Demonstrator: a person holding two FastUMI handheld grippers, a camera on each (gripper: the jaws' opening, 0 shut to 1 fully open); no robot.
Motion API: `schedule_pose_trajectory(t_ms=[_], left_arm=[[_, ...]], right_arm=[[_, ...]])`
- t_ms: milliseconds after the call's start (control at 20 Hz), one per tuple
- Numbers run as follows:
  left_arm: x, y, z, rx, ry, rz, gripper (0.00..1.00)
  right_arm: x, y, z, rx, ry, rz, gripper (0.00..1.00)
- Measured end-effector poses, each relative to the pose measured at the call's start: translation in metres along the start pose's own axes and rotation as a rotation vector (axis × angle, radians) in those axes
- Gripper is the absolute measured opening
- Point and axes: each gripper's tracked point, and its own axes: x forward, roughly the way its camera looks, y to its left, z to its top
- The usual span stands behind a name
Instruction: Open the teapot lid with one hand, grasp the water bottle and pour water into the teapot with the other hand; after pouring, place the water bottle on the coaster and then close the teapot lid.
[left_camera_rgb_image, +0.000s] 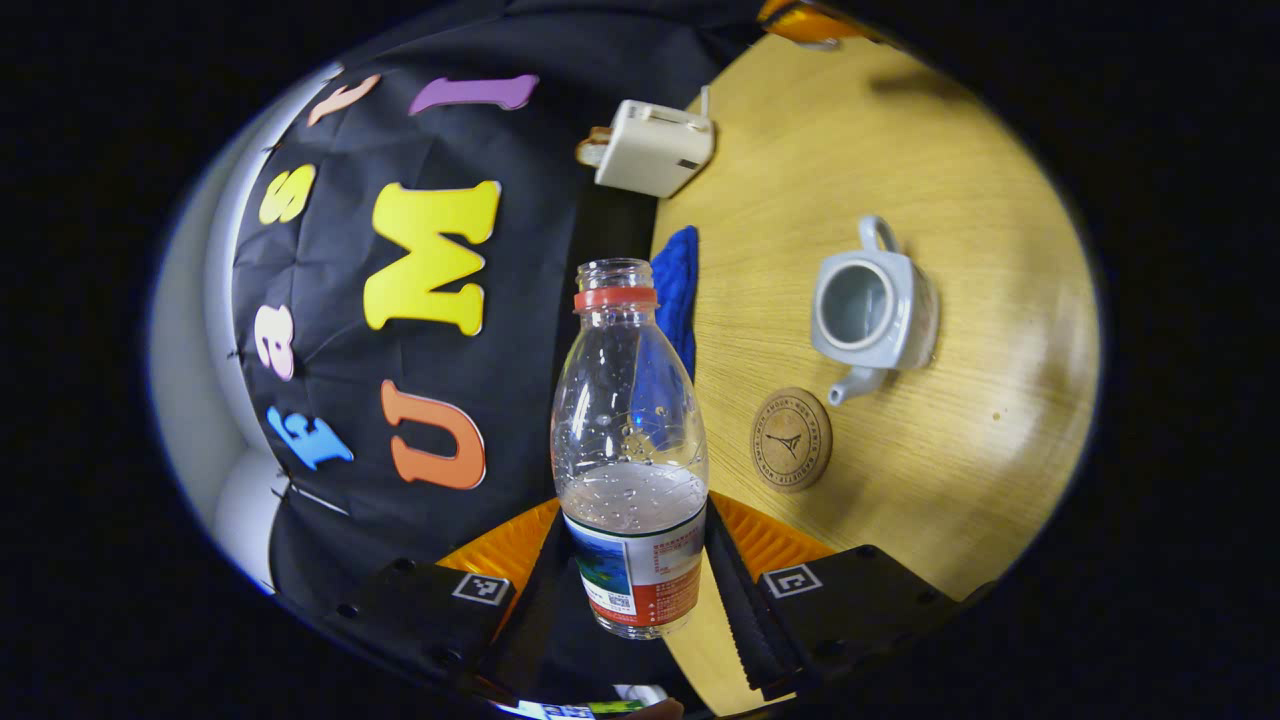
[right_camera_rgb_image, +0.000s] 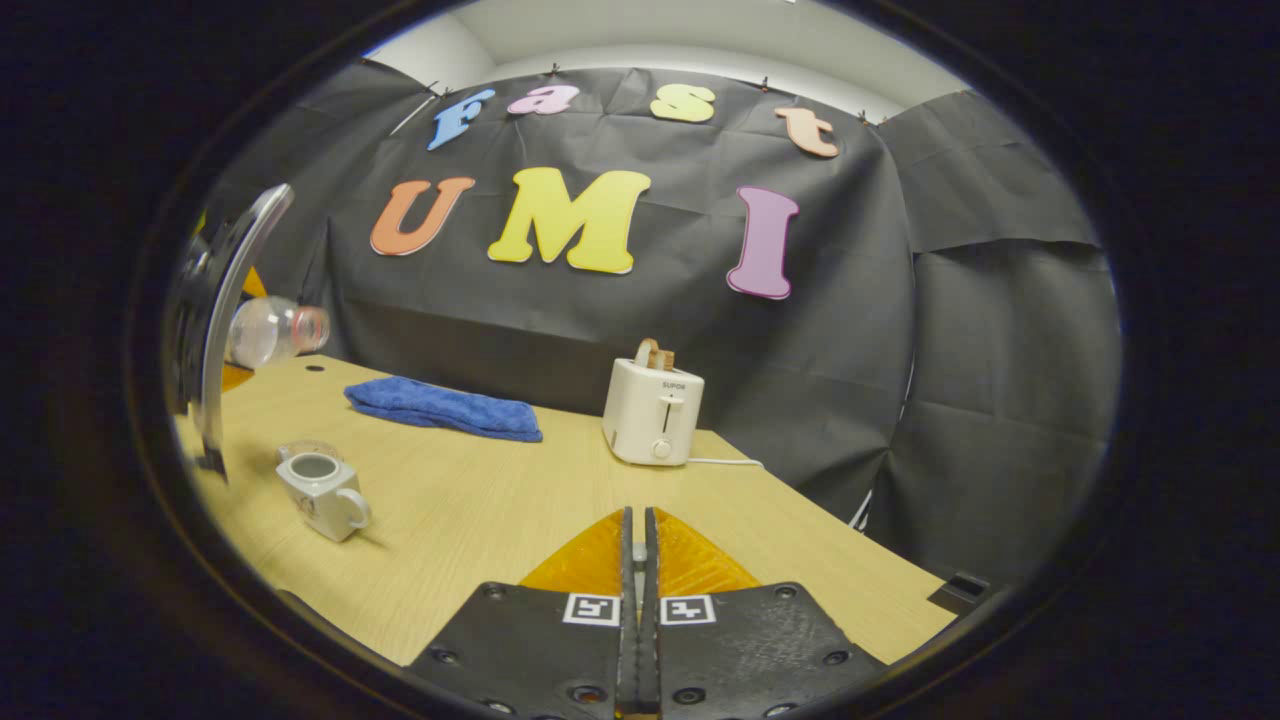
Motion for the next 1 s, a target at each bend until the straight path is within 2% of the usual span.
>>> schedule_pose_trajectory(t_ms=[150, 350, 550, 750, 1000], left_arm=[[0.008, 0.011, 0.003, -0.264, -0.032, 0.029, 0.76], [0.020, 0.028, 0.001, -0.547, -0.035, 0.083, 0.76], [0.037, 0.026, 0.018, -0.845, -0.143, 0.074, 0.77], [0.049, 0.004, 0.033, -1.073, -0.202, 0.036, 0.77], [0.060, -0.016, 0.034, -1.264, -0.253, 0.023, 0.78]], right_arm=[[0.000, 0.010, -0.002, 0.025, 0.013, 0.035, 0.00], [0.000, 0.015, -0.005, 0.041, 0.018, 0.047, 0.00], [-0.001, 0.018, -0.006, 0.049, 0.016, 0.056, 0.00], [0.000, 0.021, -0.007, 0.053, 0.020, 0.060, 0.00], [0.000, 0.025, -0.007, 0.058, 0.025, 0.069, 0.00]])
